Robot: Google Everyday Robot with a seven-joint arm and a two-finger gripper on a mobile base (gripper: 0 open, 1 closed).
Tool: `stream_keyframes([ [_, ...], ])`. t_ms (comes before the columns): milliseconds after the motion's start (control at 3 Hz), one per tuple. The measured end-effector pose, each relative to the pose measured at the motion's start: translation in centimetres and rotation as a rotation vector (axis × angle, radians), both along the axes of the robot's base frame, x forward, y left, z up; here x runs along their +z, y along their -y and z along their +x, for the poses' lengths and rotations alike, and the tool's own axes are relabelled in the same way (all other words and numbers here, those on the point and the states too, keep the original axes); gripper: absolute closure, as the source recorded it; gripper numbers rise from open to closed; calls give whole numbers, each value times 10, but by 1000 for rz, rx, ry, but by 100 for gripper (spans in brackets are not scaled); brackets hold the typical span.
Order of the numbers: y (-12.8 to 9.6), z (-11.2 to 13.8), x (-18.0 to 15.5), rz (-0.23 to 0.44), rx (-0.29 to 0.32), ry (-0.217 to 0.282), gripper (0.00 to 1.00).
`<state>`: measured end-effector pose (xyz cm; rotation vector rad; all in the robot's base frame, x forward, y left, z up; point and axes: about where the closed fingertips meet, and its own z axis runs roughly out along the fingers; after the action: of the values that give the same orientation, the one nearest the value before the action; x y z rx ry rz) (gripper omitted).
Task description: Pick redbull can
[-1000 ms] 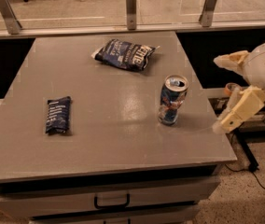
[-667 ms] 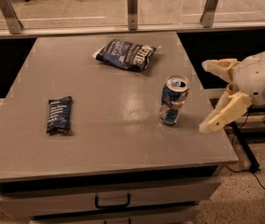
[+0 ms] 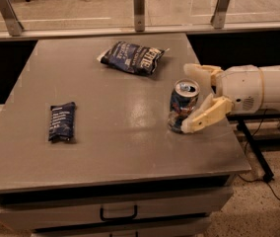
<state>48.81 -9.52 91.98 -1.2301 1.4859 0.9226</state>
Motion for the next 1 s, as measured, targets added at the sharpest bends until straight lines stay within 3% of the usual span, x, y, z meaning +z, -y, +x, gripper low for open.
stream_keyframes([
  [333, -19, 7, -3, 76, 34, 0, 18],
  [667, -30, 13, -7, 126, 48, 11, 42],
  [1000, -24, 18, 6, 189, 37, 34, 65],
])
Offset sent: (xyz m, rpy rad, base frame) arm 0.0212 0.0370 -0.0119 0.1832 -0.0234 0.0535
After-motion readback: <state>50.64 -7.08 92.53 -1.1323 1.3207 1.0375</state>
